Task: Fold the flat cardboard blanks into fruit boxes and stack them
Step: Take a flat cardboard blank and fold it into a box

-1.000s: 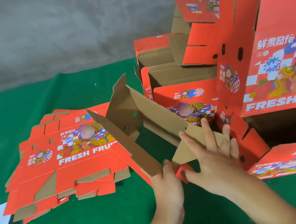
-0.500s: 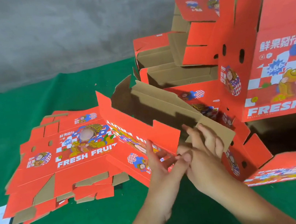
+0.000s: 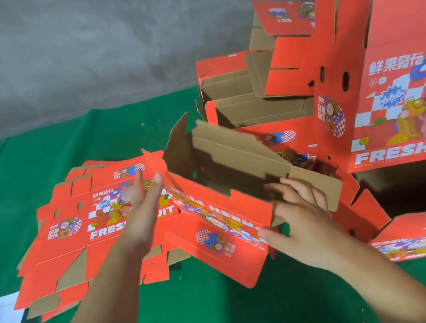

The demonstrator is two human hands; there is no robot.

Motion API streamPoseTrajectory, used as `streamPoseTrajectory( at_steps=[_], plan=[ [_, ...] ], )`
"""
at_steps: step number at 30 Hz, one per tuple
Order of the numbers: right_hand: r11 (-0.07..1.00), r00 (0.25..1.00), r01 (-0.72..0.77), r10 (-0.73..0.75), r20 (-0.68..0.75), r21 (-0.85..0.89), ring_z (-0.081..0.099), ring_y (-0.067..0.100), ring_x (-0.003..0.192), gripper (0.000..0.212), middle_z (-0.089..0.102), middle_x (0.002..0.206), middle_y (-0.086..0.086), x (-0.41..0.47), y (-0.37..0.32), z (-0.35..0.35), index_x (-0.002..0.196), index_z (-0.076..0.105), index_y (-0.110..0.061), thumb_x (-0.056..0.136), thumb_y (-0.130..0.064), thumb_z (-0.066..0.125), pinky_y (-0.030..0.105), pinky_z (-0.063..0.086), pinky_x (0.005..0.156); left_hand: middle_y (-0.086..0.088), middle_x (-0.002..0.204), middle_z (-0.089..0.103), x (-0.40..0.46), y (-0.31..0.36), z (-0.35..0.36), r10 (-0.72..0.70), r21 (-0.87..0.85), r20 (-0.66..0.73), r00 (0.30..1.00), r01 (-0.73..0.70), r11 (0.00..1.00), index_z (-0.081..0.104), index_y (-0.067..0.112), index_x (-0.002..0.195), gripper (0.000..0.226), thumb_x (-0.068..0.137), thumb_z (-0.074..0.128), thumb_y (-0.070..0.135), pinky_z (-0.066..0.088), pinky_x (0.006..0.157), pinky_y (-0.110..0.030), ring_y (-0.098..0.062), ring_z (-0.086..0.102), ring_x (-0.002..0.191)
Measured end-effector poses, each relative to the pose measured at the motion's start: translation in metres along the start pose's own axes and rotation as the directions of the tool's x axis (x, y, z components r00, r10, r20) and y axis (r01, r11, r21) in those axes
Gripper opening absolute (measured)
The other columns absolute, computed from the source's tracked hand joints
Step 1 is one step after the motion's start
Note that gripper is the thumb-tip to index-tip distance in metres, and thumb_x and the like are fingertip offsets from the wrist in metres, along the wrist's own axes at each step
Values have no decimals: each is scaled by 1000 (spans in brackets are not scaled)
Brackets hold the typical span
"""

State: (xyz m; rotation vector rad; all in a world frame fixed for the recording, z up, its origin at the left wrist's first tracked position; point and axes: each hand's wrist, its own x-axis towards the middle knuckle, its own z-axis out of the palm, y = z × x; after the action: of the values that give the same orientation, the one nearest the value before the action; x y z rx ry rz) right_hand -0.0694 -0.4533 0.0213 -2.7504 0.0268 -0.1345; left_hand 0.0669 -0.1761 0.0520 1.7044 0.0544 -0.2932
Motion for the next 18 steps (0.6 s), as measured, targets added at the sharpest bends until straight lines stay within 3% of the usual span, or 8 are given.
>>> streamPoseTrajectory(
  at_steps=[1, 3, 5, 7, 11, 14, 15, 18],
  plan=[
    [997, 998, -17, 22, 58, -79, -1, 14, 153, 52, 28, 163, -15, -2, -5, 2, 102, 72, -36, 85, -74, 42, 39, 4, 121, 31, 155, 30, 9, 5, -2, 43, -56, 35, 998, -41, 998, 25, 57, 153, 98, 68, 62, 90, 19, 122, -38, 7, 27, 141],
    [973, 989, -98, 118, 87, -209, -12, 19, 153, 56, 7, 170, -10, -6, -15, 7, 120, 70, -37, 93, -75, 39, 44, 3, 123, 26, 138, 56, 21, 14, -2, 137, -74, 140, 981, -127, 989, 52, 46, 138, 54, 89, 66, 64, 34, 111, -32, 8, 49, 127],
    [952, 970, -240, 243, -7, -190, -16, 27, 154, 52, -13, 171, -8, -9, -22, 5, 116, 73, -31, 97, -69, 43, 49, 7, 124, 16, 111, 69, 23, 19, -2, 189, -35, 183, 965, -186, 982, 58, 30, 118, 28, 96, 67, 46, 42, 91, -29, 3, 63, 105],
    [932, 927, -359, 347, -145, -61, -11, 34, 155, 46, -19, 170, -4, -11, -23, -4, 95, 79, -24, 96, -62, 53, 50, 12, 122, 12, 107, 70, 14, 20, -7, 222, -5, 180, 958, -225, 974, 59, 23, 113, 36, 92, 71, 50, 43, 87, -30, 1, 65, 101],
    [921, 855, -375, 387, -347, 104, -10, 39, 155, 34, -11, 171, 17, -9, -15, -17, 122, 75, -35, 95, -50, 64, 51, 13, 121, 10, 127, 67, -18, 22, -20, 220, 61, 279, 935, -245, 968, 63, 32, 118, 46, 84, 71, 62, 41, 96, -37, -9, 58, 125],
    [861, 847, -385, 473, -243, 334, -18, 38, 154, 40, 11, 166, 30, -14, -23, -13, 137, 64, -41, 97, -38, 66, 30, -12, 123, 17, 120, 66, -45, 28, -29, 208, 144, 283, 936, -256, 956, 62, 35, 122, 53, 80, 69, 67, 41, 93, -33, -1, 59, 116],
    [816, 852, -377, 491, -181, 439, -17, 34, 156, 43, 22, 163, 32, -18, -25, -9, 137, 61, -47, 97, -34, 68, 33, -12, 125, 17, 116, 67, -55, 28, -33, 203, 176, 256, 945, -252, 952, 63, 36, 122, 57, 76, 69, 70, 42, 90, -31, 1, 60, 107],
    [651, 875, -284, 476, -87, 704, 23, 28, 155, 49, 19, 167, 20, -27, -26, -1, 125, 62, -62, 93, -27, 74, 48, 24, 126, 19, 100, 69, -87, 19, -46, 161, 227, 201, 966, -206, 952, 62, 44, 125, 72, 65, 68, 84, 41, 78, -28, 2, 58, 85]
  ],
)
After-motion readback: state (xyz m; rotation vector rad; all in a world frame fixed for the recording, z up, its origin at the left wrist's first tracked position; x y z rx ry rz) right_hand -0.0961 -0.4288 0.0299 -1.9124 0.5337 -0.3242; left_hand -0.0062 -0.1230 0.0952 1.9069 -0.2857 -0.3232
